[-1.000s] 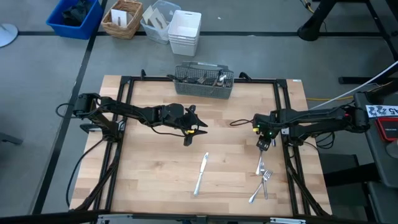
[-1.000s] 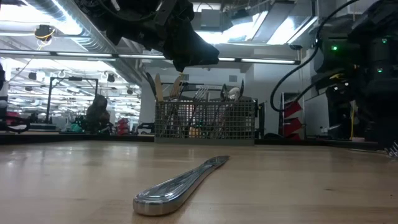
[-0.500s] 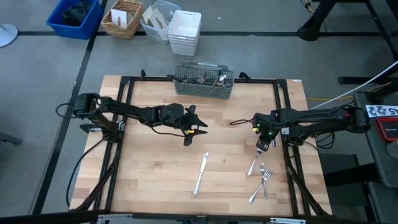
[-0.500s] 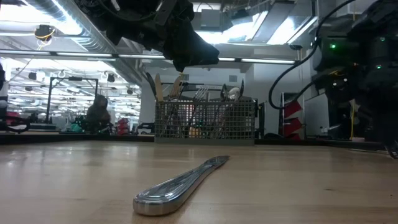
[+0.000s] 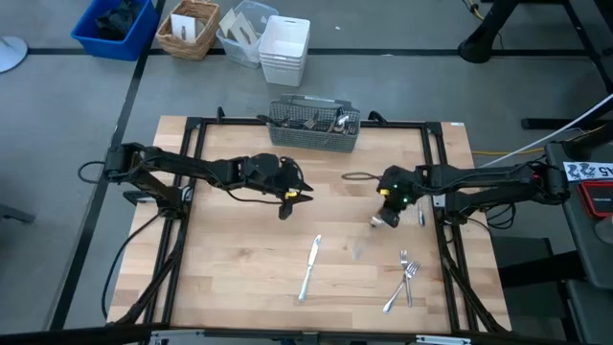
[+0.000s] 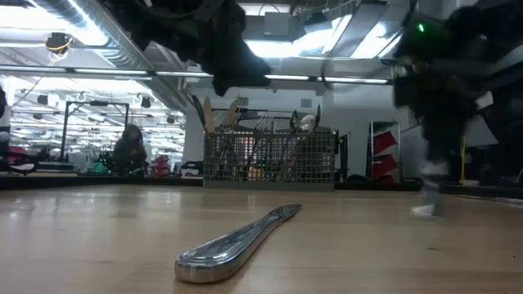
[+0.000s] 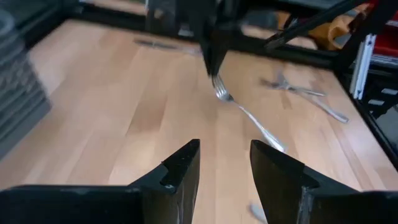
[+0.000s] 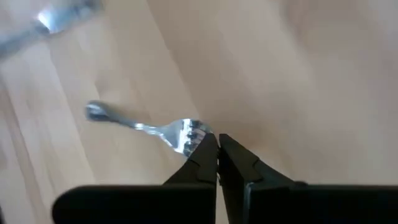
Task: Sort silverware
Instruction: Put the table knife into the gray silverware organizer
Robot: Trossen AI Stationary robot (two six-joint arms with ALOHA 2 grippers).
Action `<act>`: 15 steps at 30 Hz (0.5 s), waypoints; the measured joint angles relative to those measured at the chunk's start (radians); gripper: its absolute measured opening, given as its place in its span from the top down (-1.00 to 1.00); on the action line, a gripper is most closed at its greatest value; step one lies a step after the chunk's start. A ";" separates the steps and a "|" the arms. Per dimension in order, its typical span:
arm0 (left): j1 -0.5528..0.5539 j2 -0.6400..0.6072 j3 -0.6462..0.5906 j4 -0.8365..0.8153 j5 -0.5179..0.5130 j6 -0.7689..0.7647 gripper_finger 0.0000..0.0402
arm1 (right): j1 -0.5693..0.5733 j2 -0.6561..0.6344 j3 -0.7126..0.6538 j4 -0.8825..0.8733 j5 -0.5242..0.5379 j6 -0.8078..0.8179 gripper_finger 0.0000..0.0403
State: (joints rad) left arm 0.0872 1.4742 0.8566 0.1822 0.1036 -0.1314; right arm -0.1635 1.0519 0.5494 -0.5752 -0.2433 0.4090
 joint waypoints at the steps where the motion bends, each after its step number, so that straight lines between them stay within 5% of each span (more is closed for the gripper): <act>1: 0.004 -0.016 0.000 -0.039 -0.001 -0.006 0.34 | 0.000 0.000 0.021 0.019 0.018 -0.016 0.96; 15: 0.056 -0.111 0.000 -0.256 -0.012 -0.026 0.34 | 0.000 0.013 0.415 0.227 0.441 -0.530 0.98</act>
State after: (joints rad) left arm 0.1434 1.3632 0.8562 -0.0743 0.0917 -0.1577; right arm -0.1638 1.0649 0.9647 -0.3487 0.1979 -0.1210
